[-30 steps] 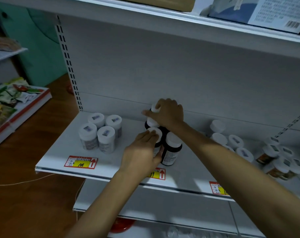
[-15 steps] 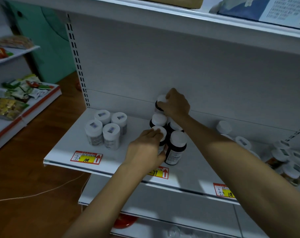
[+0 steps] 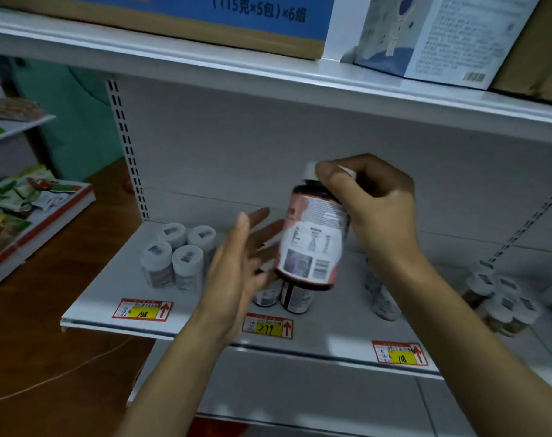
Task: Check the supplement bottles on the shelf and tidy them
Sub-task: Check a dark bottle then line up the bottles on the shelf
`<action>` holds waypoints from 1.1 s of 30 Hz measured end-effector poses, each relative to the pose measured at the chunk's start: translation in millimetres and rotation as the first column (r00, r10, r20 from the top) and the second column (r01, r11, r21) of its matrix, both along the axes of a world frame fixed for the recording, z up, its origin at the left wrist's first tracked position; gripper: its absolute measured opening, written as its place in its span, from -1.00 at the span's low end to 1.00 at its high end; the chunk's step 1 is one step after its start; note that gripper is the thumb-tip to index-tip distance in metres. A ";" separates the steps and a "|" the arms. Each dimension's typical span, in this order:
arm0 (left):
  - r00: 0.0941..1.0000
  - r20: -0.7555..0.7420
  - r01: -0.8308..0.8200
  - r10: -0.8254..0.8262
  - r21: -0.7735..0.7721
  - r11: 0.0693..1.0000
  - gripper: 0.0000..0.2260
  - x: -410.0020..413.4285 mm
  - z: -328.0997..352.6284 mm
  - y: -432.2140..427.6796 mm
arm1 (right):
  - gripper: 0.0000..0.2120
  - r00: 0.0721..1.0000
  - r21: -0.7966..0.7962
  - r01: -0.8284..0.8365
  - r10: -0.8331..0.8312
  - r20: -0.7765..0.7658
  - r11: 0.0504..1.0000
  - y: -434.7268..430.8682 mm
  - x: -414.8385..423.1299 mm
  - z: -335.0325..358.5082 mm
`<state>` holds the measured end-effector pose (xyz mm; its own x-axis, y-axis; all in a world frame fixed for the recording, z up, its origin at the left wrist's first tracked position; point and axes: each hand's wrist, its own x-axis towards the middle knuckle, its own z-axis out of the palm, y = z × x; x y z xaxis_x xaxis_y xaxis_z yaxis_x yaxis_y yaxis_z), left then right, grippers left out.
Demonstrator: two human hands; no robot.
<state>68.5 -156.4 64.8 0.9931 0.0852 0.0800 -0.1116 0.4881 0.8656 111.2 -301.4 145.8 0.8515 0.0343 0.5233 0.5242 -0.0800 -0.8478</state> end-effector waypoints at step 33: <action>0.883 -0.047 0.412 -0.467 -0.400 0.819 -0.54 -39.6 -10.9 -27.7 | -0.44 0.739 0.424 -0.374 0.542 -0.400 0.825 -4.9 -54.4 -55.0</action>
<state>28.9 -184.0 53.9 0.9300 -0.3675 -0.0079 0.2979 0.7409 0.6020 56.8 -306.3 90.8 0.9095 0.4038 0.0988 -0.0571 0.3567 -0.9325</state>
